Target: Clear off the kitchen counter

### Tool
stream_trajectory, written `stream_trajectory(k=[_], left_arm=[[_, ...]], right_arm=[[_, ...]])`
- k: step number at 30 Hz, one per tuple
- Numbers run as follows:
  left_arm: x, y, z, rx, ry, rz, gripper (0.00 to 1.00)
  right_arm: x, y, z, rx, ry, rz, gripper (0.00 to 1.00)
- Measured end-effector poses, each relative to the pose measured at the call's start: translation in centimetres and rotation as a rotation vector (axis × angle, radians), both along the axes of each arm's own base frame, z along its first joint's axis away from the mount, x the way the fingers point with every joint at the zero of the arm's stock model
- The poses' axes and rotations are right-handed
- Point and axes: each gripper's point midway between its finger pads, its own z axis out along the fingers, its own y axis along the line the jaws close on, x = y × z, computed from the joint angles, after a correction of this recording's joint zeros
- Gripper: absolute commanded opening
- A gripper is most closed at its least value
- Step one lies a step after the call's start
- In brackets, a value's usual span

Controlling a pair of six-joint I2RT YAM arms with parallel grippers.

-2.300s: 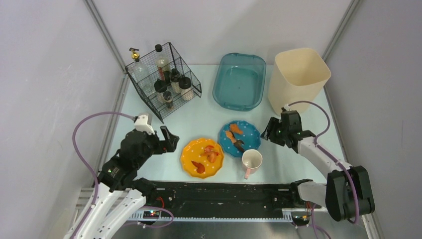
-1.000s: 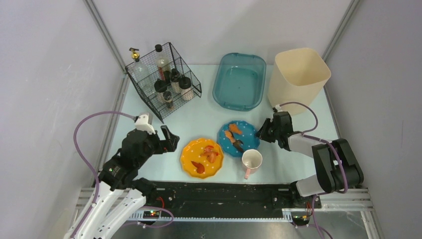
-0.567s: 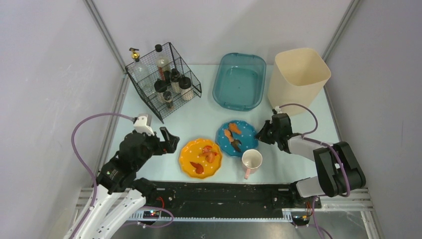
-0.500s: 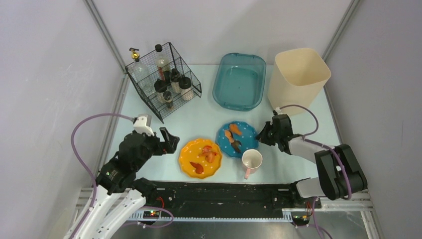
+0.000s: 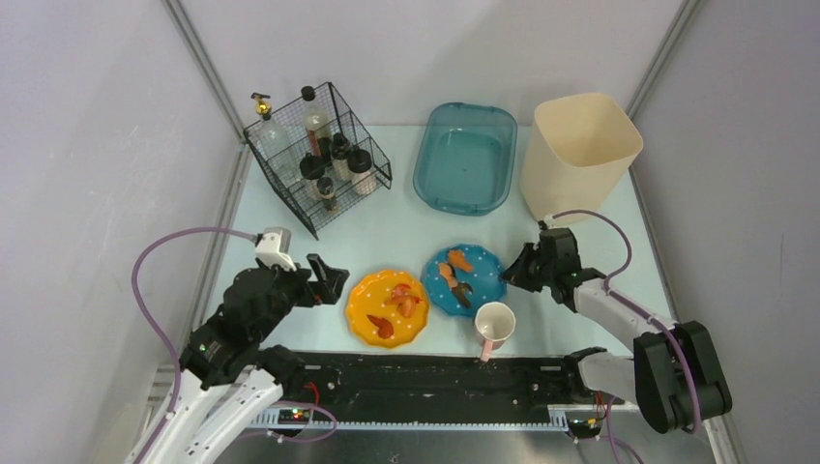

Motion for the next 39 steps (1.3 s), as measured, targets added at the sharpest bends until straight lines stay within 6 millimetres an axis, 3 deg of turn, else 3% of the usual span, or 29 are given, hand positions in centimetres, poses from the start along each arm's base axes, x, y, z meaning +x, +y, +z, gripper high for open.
stream_trajectory(k=[7, 18, 24, 31, 39], left_arm=[[-0.2, -0.2, -0.1, -0.003, -0.004, -0.012, 1.00], [-0.3, -0.2, 0.0, -0.008, -0.007, -0.013, 1.00], [-0.3, -0.2, 0.0, -0.009, -0.006, -0.013, 1.00], [-0.4, -0.3, 0.0, -0.010, -0.006, -0.019, 1.00], [-0.5, -0.5, 0.0, -0.010, -0.006, -0.027, 1.00]], right_arm=[[-0.4, 0.7, 1.1, 0.074, 0.009, 0.003, 0.00], [-0.4, 1.2, 5.2, 0.128, -0.022, 0.006, 0.00], [1.4, 1.4, 10.8, 0.135, -0.080, 0.002, 0.00], [4.9, 0.4, 18.9, 0.152, -0.175, -0.047, 0.00], [9.1, -3.0, 23.7, 0.143, -0.198, -0.163, 0.00]])
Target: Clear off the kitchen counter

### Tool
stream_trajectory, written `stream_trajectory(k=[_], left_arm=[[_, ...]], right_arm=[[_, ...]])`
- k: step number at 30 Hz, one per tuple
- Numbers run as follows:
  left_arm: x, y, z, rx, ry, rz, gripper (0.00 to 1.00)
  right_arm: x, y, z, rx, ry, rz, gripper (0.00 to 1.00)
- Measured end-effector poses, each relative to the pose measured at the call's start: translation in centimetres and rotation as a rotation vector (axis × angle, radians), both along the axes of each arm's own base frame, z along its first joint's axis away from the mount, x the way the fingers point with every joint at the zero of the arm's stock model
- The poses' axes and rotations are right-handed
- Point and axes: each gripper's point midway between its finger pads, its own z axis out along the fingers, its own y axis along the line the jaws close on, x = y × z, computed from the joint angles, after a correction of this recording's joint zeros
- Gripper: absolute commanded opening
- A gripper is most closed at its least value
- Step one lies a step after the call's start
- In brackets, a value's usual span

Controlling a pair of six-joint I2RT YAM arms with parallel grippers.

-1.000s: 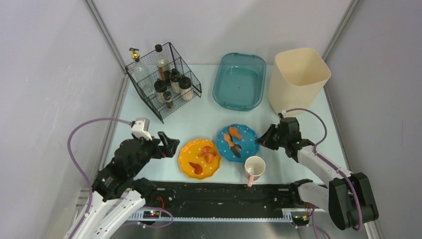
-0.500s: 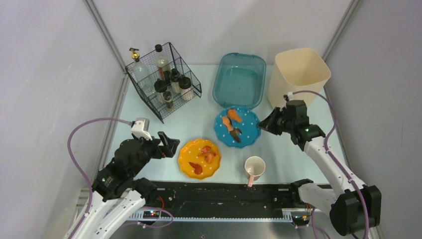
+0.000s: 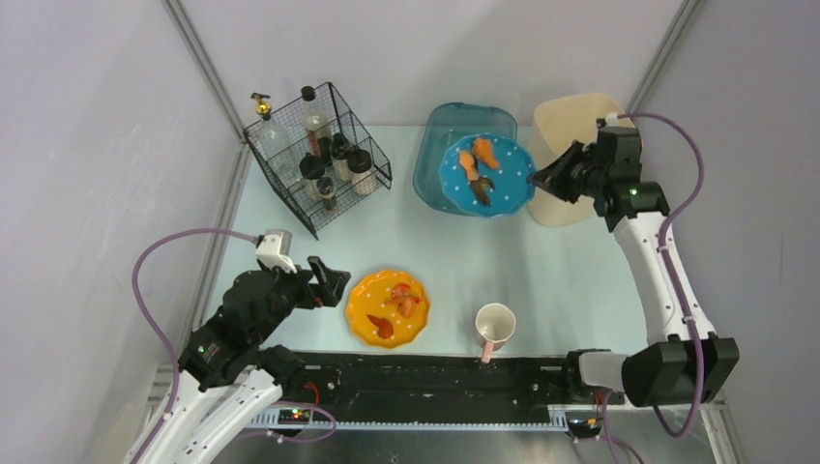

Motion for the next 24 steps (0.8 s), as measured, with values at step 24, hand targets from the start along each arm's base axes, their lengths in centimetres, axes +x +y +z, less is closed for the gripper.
stream_trajectory(k=[24], left_arm=[[-0.1, 0.1, 0.3, -0.008, -0.012, -0.001, 1.00]], right_arm=[[7.5, -16.2, 11.6, 0.025, -0.074, -0.531, 0.00]])
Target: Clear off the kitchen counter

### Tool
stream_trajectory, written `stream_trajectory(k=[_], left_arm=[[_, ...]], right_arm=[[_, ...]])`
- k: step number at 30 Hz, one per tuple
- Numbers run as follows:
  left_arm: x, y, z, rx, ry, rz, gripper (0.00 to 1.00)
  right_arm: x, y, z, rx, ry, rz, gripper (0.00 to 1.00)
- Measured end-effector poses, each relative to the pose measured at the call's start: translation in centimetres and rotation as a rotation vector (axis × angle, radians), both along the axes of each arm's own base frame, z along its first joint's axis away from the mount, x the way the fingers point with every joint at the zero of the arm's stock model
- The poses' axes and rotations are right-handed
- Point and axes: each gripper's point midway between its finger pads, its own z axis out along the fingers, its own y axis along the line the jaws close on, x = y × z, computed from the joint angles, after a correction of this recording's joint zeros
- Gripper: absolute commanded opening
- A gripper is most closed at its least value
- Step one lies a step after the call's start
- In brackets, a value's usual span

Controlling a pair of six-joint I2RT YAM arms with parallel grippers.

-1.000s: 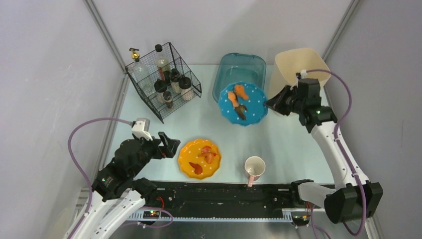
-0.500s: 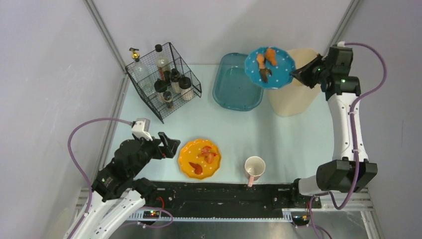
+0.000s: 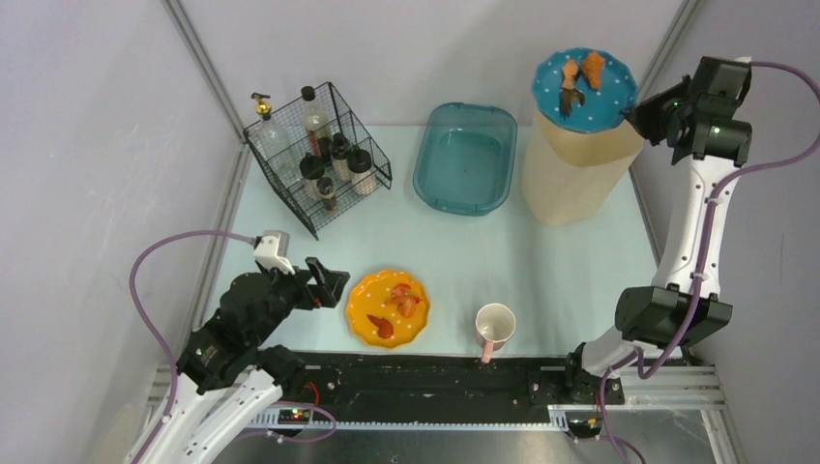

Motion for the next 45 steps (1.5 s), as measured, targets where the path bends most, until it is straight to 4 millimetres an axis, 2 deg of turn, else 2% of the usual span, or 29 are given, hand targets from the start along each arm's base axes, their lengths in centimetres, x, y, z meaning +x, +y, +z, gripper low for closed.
stream_trajectory(k=[4, 10, 16, 21, 28, 41, 45], left_arm=[[0.0, 0.0, 0.1, -0.003, -0.004, 0.000, 1.00], [-0.1, -0.1, 0.1, -0.004, -0.003, -0.007, 1.00], [-0.1, -0.1, 0.1, -0.005, -0.002, -0.007, 1.00], [-0.1, -0.1, 0.1, -0.005, -0.002, -0.007, 1.00], [-0.1, -0.1, 0.1, -0.005, -0.002, -0.007, 1.00], [-0.2, 0.0, 0.2, -0.009, -0.009, -0.007, 1.00], [-0.2, 0.0, 0.2, -0.009, -0.009, -0.007, 1.00]], right_arm=[[0.1, -2.9, -0.2, 0.000, 0.028, -0.076, 0.00], [0.3, -7.1, -2.3, -0.026, 0.101, -0.185, 0.00], [1.1, -9.0, -4.0, -0.105, 0.175, -0.202, 0.00], [1.2, -9.6, -4.9, -0.201, 0.225, -0.198, 0.00], [1.2, -9.8, -4.6, -0.336, 0.257, -0.196, 0.00], [2.6, -7.6, -3.9, -0.600, 0.306, -0.144, 0.00], [2.5, -7.7, -3.8, -0.666, 0.328, -0.148, 0.00]])
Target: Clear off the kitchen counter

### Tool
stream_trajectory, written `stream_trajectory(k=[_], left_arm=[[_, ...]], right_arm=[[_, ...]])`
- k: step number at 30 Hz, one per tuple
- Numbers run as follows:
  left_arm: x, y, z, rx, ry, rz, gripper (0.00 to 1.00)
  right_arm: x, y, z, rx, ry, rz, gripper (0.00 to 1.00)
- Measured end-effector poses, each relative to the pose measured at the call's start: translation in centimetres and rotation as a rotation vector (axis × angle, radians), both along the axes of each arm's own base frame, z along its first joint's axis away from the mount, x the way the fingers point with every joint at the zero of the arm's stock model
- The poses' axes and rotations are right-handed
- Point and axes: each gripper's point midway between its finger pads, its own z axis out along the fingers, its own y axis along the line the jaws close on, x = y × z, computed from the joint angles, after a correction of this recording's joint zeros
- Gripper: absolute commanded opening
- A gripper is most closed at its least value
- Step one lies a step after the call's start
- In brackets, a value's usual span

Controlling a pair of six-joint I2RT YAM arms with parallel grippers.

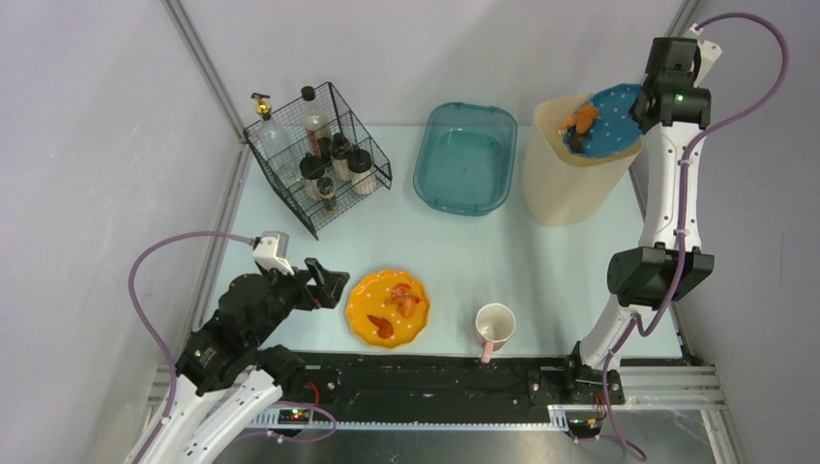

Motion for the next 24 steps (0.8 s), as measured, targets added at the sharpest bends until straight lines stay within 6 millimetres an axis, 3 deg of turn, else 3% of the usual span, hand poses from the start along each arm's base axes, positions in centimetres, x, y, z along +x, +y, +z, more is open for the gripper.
stream_trajectory(k=[13, 24], left_arm=[[-0.1, 0.0, 0.2, -0.007, -0.008, -0.003, 1.00], [-0.2, -0.1, 0.2, -0.008, -0.007, -0.009, 1.00]], right_arm=[[0.1, -0.5, 2.0, -0.258, 0.052, -0.040, 0.00], [3.8, 4.7, 4.4, -0.634, 0.051, 0.043, 0.00]])
